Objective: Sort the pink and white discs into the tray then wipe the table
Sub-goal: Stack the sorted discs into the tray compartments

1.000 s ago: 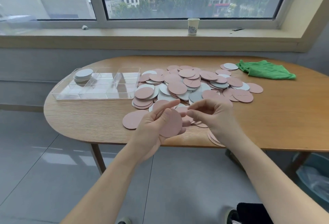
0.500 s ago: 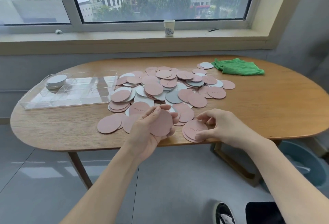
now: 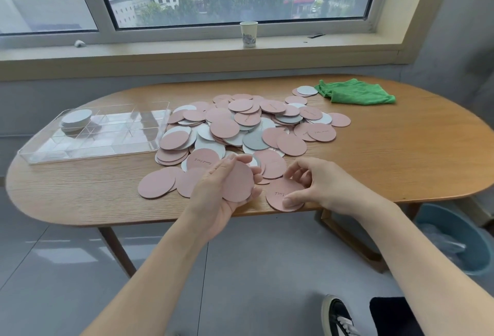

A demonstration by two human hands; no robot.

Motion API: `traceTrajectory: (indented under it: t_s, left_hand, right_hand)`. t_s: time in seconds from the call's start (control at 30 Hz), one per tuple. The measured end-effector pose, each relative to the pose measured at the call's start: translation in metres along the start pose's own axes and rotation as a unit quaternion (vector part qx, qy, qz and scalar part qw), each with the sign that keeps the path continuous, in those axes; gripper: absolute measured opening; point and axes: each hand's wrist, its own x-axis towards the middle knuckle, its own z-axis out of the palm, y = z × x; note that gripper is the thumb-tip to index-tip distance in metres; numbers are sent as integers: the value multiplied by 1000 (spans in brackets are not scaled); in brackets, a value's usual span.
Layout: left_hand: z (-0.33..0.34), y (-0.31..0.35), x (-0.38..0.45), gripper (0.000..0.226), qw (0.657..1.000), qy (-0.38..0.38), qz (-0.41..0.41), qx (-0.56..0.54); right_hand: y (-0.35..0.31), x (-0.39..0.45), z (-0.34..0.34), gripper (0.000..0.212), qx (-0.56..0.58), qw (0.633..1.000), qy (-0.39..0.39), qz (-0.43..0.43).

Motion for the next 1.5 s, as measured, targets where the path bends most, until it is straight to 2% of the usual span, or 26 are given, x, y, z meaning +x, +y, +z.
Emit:
traceTrajectory:
  t_s: [0.23, 0.43, 0.5, 0.63, 0.8, 0.93, 1.07, 1.23, 1.4, 1.5]
  left_hand:
    - [0, -1, 0, 33, 1000, 2, 2, 9]
    - [-1, -1, -3, 35, 1000, 4, 5, -2]
    - [-1, -1, -3, 38, 1000, 4, 2, -10]
    - [1, 0, -3, 51, 1000, -2, 4, -2]
    - [-5, 2, -5, 60, 999, -33, 3, 14]
    - [-11, 4, -8, 58, 997, -73, 5, 14]
    - [-25, 8, -10, 46, 994, -108, 16, -2]
    - [-43, 11, -13, 47, 988, -128, 8, -82]
    - [-62, 18, -17, 52, 989, -108, 4, -96]
    - [-73, 28, -23, 53, 992, -96, 16, -87]
  right_hand:
    - [-1, 3, 2, 63, -27, 999, -22, 14]
    - [0, 3, 2, 47, 14, 1000, 2, 6]
    - [1, 3, 1, 38, 55, 999, -2, -3]
    - [-8, 1, 1, 23, 211, 976, -7, -46]
    - [-35, 4, 10, 30, 327, 939, 26, -100]
    - [-53, 12, 33, 23, 364, 920, 65, -128]
    - [-67, 20, 58, 20, 383, 908, 122, -122]
    - [-77, 31, 76, 16, 381, 910, 121, -106]
    - [-83, 38, 81, 8, 384, 909, 130, -96]
    - [-85, 44, 79, 11, 330, 925, 155, -111]
